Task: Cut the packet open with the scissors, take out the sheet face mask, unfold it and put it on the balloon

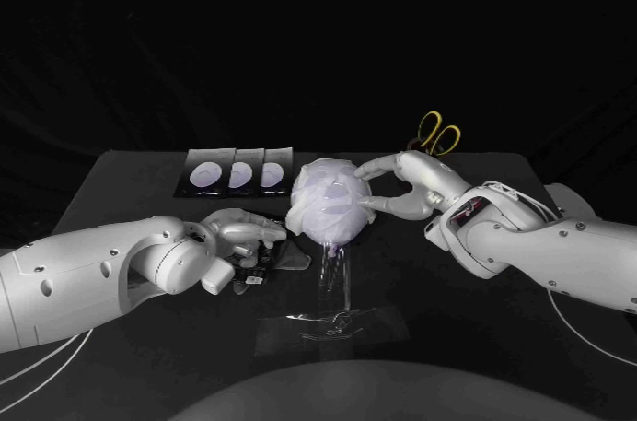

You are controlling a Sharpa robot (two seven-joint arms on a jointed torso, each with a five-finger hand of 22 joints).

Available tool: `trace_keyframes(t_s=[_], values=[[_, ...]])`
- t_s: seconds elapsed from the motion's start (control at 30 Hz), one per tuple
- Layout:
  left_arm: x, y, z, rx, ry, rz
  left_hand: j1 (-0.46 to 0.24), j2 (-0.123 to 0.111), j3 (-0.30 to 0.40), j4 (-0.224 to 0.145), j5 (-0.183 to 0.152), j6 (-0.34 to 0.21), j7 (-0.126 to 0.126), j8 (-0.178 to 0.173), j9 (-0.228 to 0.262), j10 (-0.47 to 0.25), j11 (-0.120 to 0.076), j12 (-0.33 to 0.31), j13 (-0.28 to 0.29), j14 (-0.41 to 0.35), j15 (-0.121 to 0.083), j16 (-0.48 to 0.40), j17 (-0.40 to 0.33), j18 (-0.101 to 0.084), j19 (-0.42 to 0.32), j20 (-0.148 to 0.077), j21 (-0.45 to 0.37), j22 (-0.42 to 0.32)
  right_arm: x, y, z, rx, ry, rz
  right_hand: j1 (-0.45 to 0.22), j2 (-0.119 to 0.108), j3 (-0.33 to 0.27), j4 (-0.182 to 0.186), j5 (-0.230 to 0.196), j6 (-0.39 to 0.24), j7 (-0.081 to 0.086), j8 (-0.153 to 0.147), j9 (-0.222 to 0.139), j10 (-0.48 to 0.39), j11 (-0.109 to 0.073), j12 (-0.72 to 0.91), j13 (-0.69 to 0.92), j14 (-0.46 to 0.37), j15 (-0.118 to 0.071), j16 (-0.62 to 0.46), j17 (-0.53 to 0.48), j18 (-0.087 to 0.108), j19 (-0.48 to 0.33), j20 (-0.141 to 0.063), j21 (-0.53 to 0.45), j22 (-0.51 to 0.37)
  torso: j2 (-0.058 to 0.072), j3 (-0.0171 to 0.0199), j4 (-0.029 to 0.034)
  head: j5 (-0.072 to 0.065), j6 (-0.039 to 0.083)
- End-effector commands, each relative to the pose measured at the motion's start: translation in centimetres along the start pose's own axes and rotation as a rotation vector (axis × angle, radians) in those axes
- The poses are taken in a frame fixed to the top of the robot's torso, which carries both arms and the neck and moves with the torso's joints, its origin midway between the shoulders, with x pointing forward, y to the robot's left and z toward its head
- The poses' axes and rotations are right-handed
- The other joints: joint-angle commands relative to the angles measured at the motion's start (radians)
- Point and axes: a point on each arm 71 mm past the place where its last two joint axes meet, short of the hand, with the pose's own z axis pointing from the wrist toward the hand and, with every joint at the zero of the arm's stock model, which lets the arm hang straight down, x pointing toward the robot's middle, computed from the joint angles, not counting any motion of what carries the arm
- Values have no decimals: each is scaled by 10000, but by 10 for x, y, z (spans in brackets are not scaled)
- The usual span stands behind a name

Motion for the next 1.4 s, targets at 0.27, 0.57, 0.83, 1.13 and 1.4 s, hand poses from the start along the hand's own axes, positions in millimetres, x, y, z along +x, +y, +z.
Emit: trace_keyframes(t_s=[0.27, 0.57, 0.83, 1.13, 1.4], values=[[-17, -12, -6, 898, -378, 743, 727, 333, -2062, 138, 24, -786, 420, 636, -28, -939, 290, -134, -411, -1036, 294, -248, -1262, 341, -1043, 319, -866, -1250, 0, 0, 1, -86, -19, -63, 104, -2, -77, -2, 6, 65, 515, 54, -24, 32, 9, -29, -3, -108, 16, -35, -29, 76, -39, 2, -29, -21, -2, 0, -1, 24, 57], [-24, -39, -14, 2291, -926, 690, 675, 824, -1902, 643, 24, 256, 230, 1294, -104, -561, 106, 8, -675, -1043, 162, -180, -1368, 359, -1013, 245, -889, -1288, 0, -1, 1, -52, -1, -79, 104, -2, -77, -2, 6, 65, 515, 54, -24, 32, 9, -29, -3, -108, 16, -35, -29, 76, -39, 2, -29, -21, 0, -2, -10, 44, 76], [-12, -66, -11, 3814, -1146, 1727, 511, 528, -1750, 977, 14, 626, 92, 1197, -455, -212, -34, -197, -1028, -1182, 15, -288, -1734, 391, -1122, 87, -1072, -1537, 1, 0, 2, -45, 29, -62, 104, -2, -77, -2, 6, 65, 515, 54, -24, 32, 9, -29, -3, -108, 16, -35, -29, 76, -39, 2, -29, -21, 14, 3, -19, 31, 73], [-5, -85, -11, 5604, -1915, 3500, 1101, 292, -1794, 747, 18, 541, 68, 1035, -728, -323, -43, -480, -1302, -1729, 1, -594, -2550, 504, -1600, 60, -1575, -2203, 2, 1, 3, -62, 49, -50, 122, 13, -89, -5, 6, 68, 516, 52, -32, 27, 11, -29, -3, -126, 20, -35, -43, 73, -42, 2, -29, -40, 2, 11, -2, 20, 54], [2, -91, -10, 6214, -1989, 4915, 1287, 152, -1899, 642, 16, 665, 51, 1089, -807, -257, -49, -435, -1341, -1527, -3, -508, -2270, 443, -1369, 56, -1444, -1942, 2, 1, 3, -84, 70, -41, 122, 13, -89, -5, 6, 68, 516, 52, -32, 27, 11, -29, -3, -126, 20, -35, -43, 73, -42, 2, -29, -40, 5, -3, -5, 22, 60]])
